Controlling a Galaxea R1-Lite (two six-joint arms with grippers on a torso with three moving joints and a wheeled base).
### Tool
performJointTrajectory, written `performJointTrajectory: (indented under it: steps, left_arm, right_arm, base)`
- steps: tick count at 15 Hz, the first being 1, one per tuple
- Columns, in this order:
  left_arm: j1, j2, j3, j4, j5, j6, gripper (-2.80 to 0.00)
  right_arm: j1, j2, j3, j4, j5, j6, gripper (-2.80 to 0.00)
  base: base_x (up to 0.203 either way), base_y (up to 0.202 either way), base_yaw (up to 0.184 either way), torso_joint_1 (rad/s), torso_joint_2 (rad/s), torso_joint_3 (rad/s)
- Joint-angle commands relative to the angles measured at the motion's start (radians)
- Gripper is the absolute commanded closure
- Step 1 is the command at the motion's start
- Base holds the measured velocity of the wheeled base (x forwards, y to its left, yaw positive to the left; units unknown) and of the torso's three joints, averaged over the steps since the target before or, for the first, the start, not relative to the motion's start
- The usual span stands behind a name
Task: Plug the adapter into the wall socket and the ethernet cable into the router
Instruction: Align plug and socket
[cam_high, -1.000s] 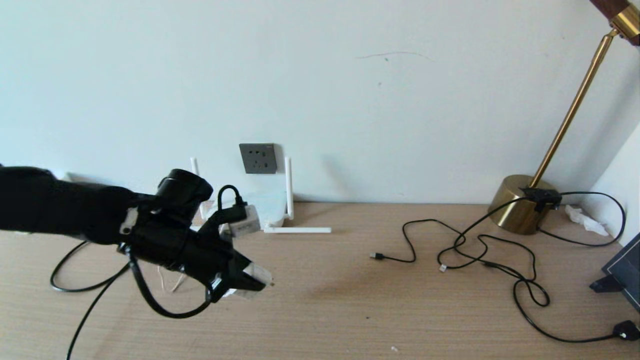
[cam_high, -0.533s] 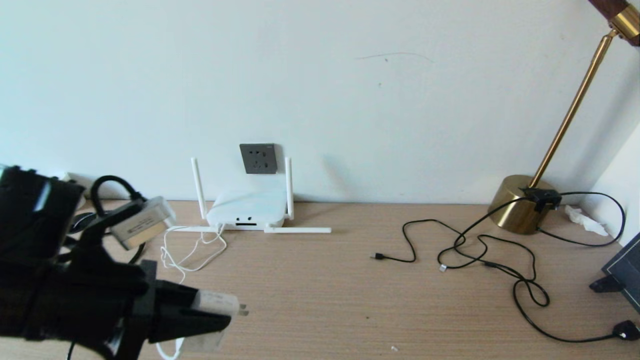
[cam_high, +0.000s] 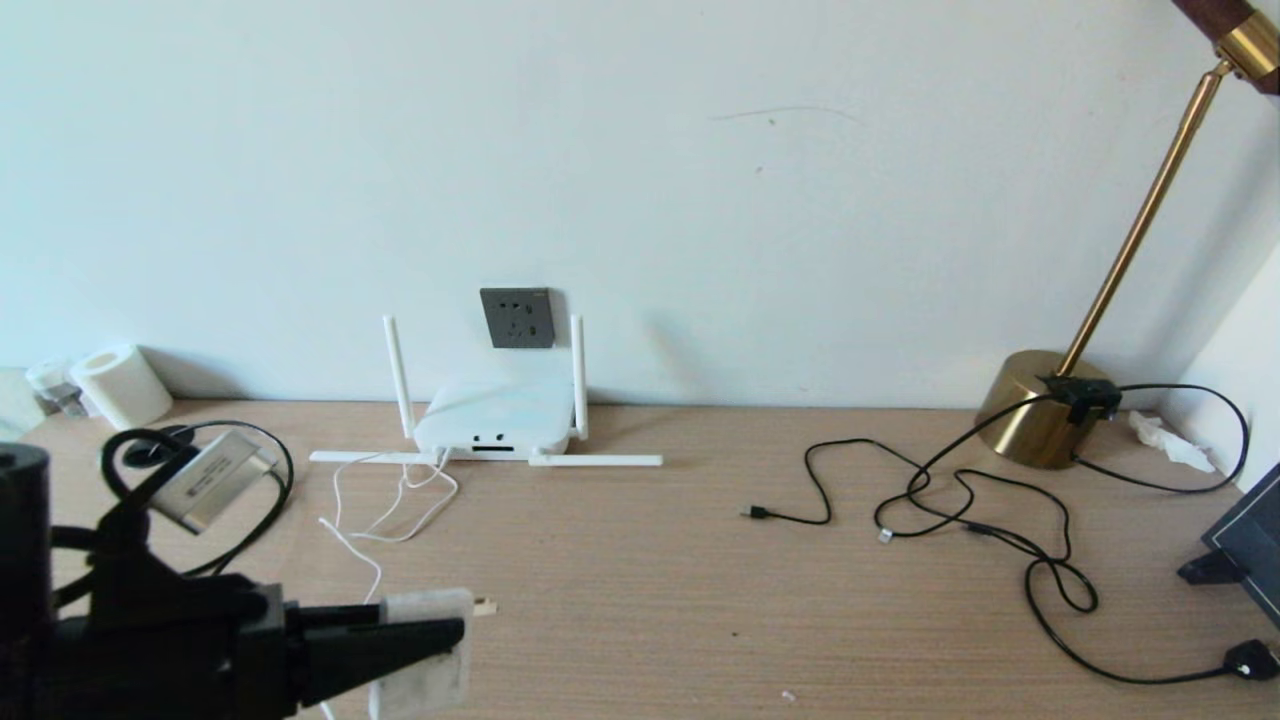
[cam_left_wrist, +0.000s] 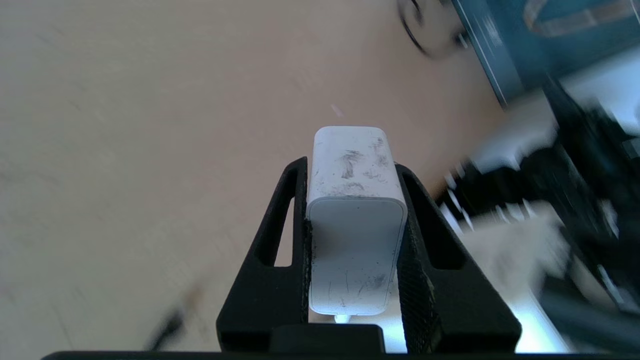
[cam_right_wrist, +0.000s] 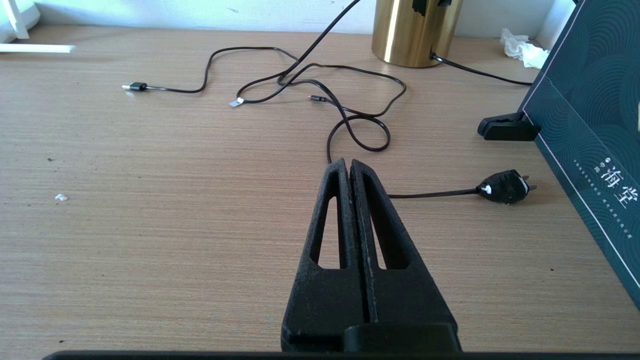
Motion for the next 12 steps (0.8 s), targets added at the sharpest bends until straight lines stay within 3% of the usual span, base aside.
performJointTrajectory:
  steps: [1,5,7,9,12]
  left_arm:
    - [0.002,0.122,0.023,-0.127,0.014,-0.012,0.0]
    - [-0.003,0.251,0.034,-0.323,0.154,-0.001,0.0]
    - [-0.008,0.289,0.04,-0.351,0.244,0.034,0.0]
    - [-0.013,0.293,0.04,-0.391,0.27,0.037,0.0]
    - [-0.055,0.313,0.045,-0.412,0.386,0.044,0.0]
  right_arm:
    - [0.0,0.0,0.0,0.0,0.0,0.0,0.0]
    - [0.0,0.0,0.0,0.0,0.0,0.0,0.0]
    - [0.0,0.0,0.0,0.0,0.0,0.0,0.0]
    - [0.0,0.0,0.0,0.0,0.0,0.0,0.0]
    - [0.0,0.0,0.0,0.0,0.0,0.0,0.0]
  base:
    - [0.0,0.0,0.0,0.0,0.0,0.0]
    - [0.0,0.0,0.0,0.0,0.0,0.0]
    - [0.0,0.0,0.0,0.0,0.0,0.0]
    - [0.0,0.0,0.0,0.0,0.0,0.0]
    - [0.0,0.0,0.0,0.0,0.0,0.0]
